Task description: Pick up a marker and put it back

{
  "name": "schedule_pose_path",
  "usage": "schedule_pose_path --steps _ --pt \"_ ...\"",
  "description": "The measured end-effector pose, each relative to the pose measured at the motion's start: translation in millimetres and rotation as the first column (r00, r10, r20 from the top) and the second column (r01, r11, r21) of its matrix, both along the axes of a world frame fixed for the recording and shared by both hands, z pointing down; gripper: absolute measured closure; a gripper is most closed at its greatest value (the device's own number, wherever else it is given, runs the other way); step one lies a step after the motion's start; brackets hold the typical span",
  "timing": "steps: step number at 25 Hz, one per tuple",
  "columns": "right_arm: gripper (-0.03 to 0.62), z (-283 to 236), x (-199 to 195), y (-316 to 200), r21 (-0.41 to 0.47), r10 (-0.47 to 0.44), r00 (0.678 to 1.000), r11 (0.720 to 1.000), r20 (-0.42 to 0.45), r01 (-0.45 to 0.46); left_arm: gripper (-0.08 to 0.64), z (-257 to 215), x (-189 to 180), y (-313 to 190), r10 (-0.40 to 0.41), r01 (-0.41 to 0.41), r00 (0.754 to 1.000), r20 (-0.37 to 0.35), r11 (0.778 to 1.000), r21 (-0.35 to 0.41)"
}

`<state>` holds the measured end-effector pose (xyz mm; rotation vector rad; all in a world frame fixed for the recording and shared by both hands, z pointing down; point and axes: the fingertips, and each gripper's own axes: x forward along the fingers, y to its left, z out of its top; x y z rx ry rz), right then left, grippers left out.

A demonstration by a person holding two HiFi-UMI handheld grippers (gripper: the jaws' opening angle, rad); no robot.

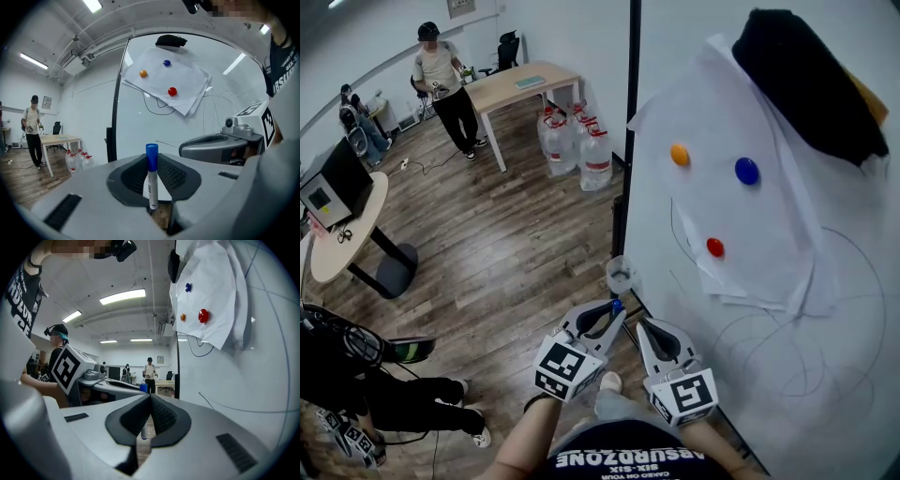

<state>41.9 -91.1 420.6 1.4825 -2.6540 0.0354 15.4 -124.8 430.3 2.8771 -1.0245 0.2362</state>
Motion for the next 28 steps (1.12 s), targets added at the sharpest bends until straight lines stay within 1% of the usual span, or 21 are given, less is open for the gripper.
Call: schedule_pose_path --steps 9,21,28 --pt "0.594 1 0 -2 -0.003 0.0 1.0 1.0 -0.003 0.0 0.489 -4 0 -7 0.002 -0.002 1.0 0.001 1.0 0.01" --pt "0.594 4 2 -12 -0.006 0.014 1.0 1.0 0.008 -0.014 0.489 -17 5 -26 0.016 -0.016 1.0 0.002 0.999 0.051" --pt "0.594 1 1 -22 -0.01 0.024 1.0 1.0 -0.002 -0.024 0.489 -24 7 -42 0.028 -0.027 1.0 -0.002 0.997 0.074"
